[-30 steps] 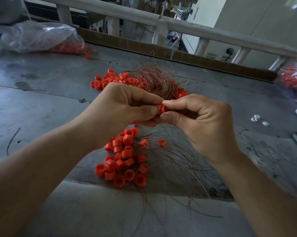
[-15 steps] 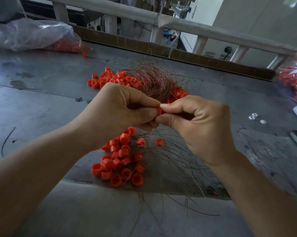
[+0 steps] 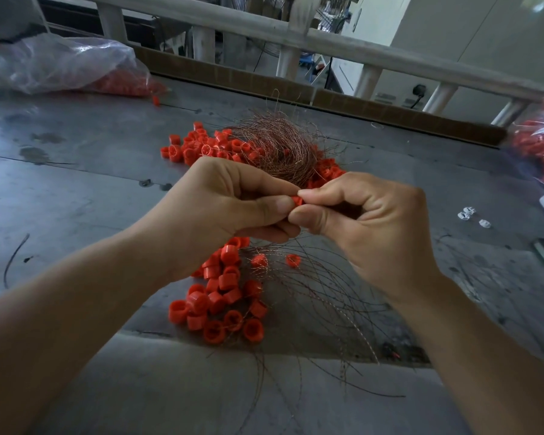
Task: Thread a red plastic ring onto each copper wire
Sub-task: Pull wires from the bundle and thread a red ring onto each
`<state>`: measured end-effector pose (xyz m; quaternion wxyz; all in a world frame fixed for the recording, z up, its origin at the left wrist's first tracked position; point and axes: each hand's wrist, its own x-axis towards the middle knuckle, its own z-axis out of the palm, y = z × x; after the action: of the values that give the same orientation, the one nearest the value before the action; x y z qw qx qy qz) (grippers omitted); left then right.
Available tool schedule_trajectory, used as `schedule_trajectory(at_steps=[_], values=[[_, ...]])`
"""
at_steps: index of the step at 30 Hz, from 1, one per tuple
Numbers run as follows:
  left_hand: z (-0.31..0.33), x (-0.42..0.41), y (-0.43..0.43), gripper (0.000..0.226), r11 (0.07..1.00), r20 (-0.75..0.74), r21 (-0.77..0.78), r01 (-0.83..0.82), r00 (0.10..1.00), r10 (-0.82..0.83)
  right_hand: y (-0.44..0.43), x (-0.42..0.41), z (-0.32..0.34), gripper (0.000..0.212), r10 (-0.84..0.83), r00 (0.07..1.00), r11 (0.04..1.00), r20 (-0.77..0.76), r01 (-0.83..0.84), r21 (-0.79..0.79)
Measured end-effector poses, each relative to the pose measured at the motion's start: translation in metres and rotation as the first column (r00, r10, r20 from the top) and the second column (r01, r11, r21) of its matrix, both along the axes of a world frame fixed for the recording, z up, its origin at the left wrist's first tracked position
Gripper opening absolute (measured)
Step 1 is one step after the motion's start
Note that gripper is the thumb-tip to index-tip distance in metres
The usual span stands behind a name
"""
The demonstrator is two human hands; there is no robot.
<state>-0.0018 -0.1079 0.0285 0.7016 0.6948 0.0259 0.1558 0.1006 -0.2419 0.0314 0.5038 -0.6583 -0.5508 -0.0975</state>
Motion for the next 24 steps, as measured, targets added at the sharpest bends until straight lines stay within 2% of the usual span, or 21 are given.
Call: schedule_trajectory(at_steps=[6,10,12,14,17,19,21,24], values=[[0.001,-0.001,0.001,0.030,1.000,-0.001,0.014,0.021,1.000,-0.021,0.001,-0.002,-0.001,0.024,0.012,1.000,1.000,-0.027,-0.012,-0.003],[0.002,-0.002,0.006,0.022,0.995,-0.031,-0.006,0.098,0.995,-0.099,-0.001,-0.002,0.001,0.022,0.070,0.988,0.996,-0.135,-0.077,-0.043],[0.001,-0.003,0.008,0.023,0.990,-0.047,-0.032,0.138,0.989,-0.140,-0.002,-0.002,0.004,0.029,0.119,0.971,0.986,-0.207,-0.141,-0.092],[0.001,-0.003,0.009,0.033,0.984,-0.061,-0.061,0.168,0.983,-0.171,-0.002,0.000,0.007,0.034,0.168,0.970,0.962,-0.174,-0.200,-0.184],[0.001,-0.002,0.009,0.047,0.978,-0.065,-0.080,0.192,0.978,-0.198,-0.001,0.001,0.007,0.019,0.202,0.974,0.933,-0.103,-0.223,-0.282],[0.002,-0.003,0.006,0.044,0.973,-0.037,-0.094,0.212,0.976,-0.216,0.000,0.001,0.006,0.009,0.181,0.981,0.939,-0.071,-0.194,-0.286],[0.004,-0.004,0.003,0.049,0.974,-0.011,-0.050,0.219,0.976,-0.220,0.000,0.000,0.005,0.003,0.156,0.987,0.944,-0.025,-0.157,-0.291],[0.006,-0.005,-0.002,0.056,0.984,0.003,0.054,0.171,0.985,-0.171,-0.003,-0.003,0.007,0.007,0.145,0.989,0.943,0.035,-0.128,-0.306]])
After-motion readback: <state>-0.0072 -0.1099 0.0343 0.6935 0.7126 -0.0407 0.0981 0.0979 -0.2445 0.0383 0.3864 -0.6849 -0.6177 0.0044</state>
